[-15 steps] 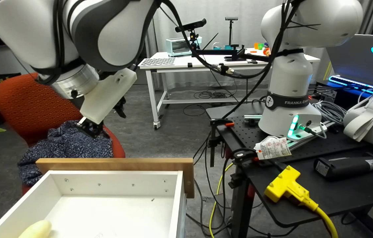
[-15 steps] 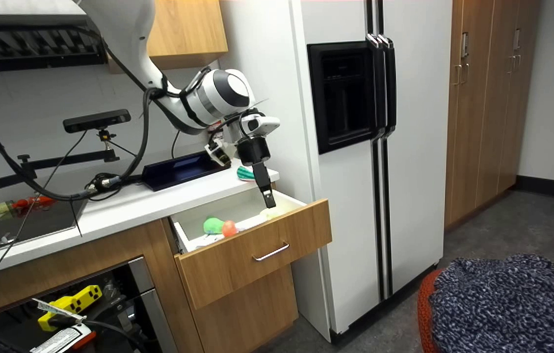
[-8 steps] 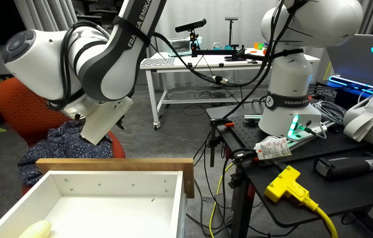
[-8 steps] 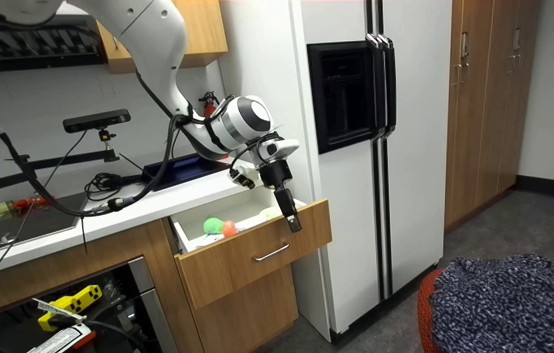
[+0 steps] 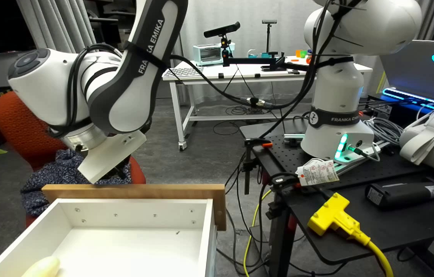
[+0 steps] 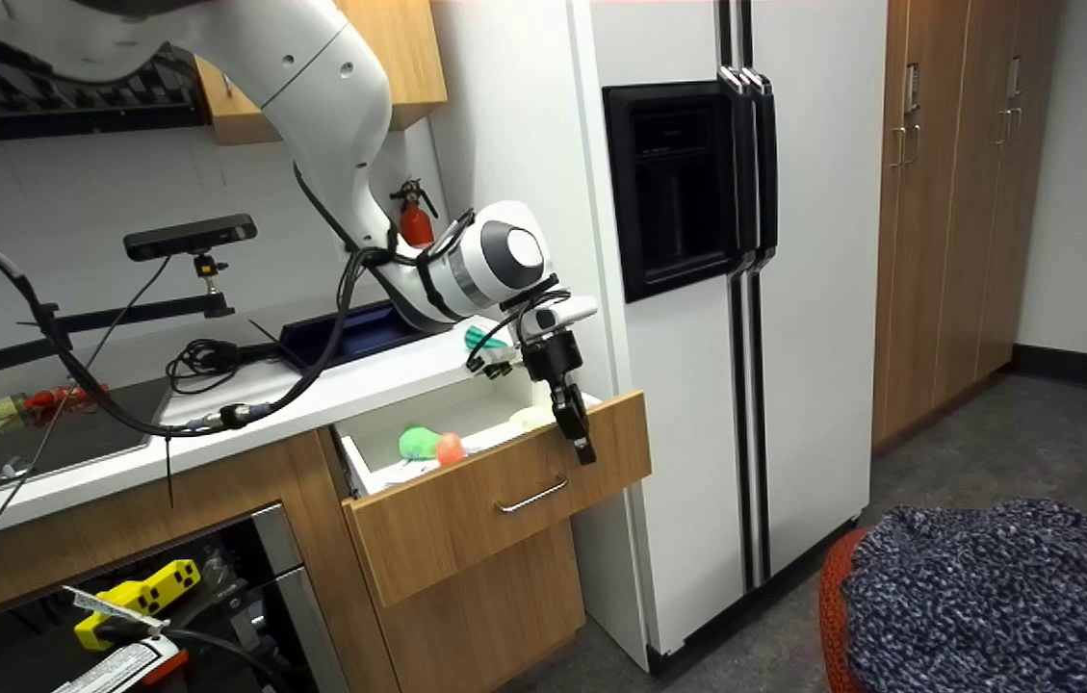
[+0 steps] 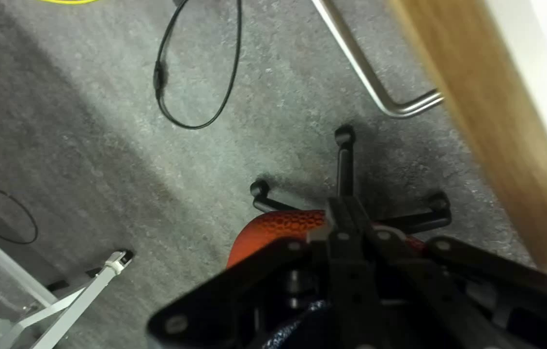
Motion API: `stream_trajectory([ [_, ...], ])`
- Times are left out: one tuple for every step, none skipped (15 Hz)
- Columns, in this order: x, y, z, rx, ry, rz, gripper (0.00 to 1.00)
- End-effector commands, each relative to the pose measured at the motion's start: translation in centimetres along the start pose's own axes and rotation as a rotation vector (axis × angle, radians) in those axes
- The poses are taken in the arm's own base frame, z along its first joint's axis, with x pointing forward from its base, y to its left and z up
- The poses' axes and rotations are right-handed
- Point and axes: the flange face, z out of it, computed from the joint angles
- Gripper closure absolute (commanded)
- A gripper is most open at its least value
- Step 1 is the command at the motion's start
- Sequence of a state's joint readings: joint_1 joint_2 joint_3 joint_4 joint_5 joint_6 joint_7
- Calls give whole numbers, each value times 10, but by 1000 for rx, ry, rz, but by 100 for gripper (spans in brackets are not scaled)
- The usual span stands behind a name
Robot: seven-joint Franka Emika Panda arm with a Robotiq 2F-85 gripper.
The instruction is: Open the drawer on the right side of the counter, take the watermelon out of the drawer and place it on the countertop, close the drawer
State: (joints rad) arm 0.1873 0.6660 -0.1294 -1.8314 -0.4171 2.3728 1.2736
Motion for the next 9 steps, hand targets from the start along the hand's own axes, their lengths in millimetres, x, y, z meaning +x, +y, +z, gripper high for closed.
stream_trajectory([
  [0,-14,-2,126,-70,35,100],
  [0,-16,-2,150,-86,48,100],
  [1,-17,-2,172,-99,59,100],
  [1,-19,-2,191,-114,67,100],
  [0,-21,-1,210,-127,72,100],
  [-1,-23,0,226,-142,77,100],
  [-2,-25,2,240,-156,81,100],
  [-4,-28,3,255,-173,82,100],
  [-6,-31,4,271,-189,84,100],
])
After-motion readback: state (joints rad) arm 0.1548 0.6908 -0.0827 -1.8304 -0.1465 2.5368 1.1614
